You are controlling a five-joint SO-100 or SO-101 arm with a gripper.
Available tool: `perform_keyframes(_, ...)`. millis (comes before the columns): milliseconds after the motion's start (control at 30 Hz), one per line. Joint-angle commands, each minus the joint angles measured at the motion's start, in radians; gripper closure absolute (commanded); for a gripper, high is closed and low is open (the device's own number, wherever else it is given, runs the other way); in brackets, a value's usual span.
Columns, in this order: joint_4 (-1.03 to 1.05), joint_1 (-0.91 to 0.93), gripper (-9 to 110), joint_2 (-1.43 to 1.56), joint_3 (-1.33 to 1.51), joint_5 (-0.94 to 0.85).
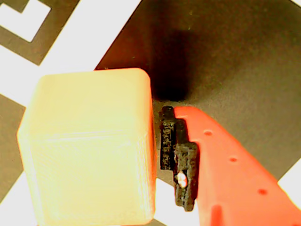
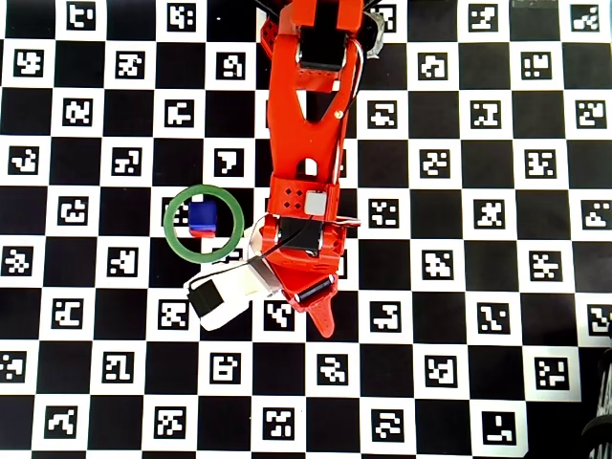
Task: Grab the red cube then put it in the green circle then put the blue cube on top and finally the orange cube on top
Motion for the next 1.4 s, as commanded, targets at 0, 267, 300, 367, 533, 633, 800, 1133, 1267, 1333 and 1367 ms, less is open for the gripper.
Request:
perform_keyframes(0, -0.011, 0.003, 52, 0.048, -0.008, -0.038)
perform_keyframes(267, -0.009, 0.005, 53, 0.054, -0.002, -0.077)
perform_keyframes(300, -0.009, 0.005, 53, 0.054, -0.003, -0.077)
perform_keyframes(367, -0.009, 0.005, 53, 0.054, -0.002, -0.081)
perform_keyframes(533, -0.008, 0.005, 57, 0.057, 0.002, -0.083)
perform_keyframes(633, -0.003, 0.006, 65, 0.06, 0.003, -0.089)
perform_keyframes(800, -0.003, 0.006, 82, 0.066, 0.006, -0.087)
perform_keyframes(1133, -0.002, 0.002, 93, 0.077, -0.006, -0.058)
perform_keyframes(1267, 0.012, -0.005, 94, 0.083, -0.017, -0.035)
perform_keyframes(1333, 0.048, -0.006, 94, 0.087, -0.037, -0.02)
perform_keyframes(1367, 0.071, -0.008, 94, 0.095, -0.049, -0.011)
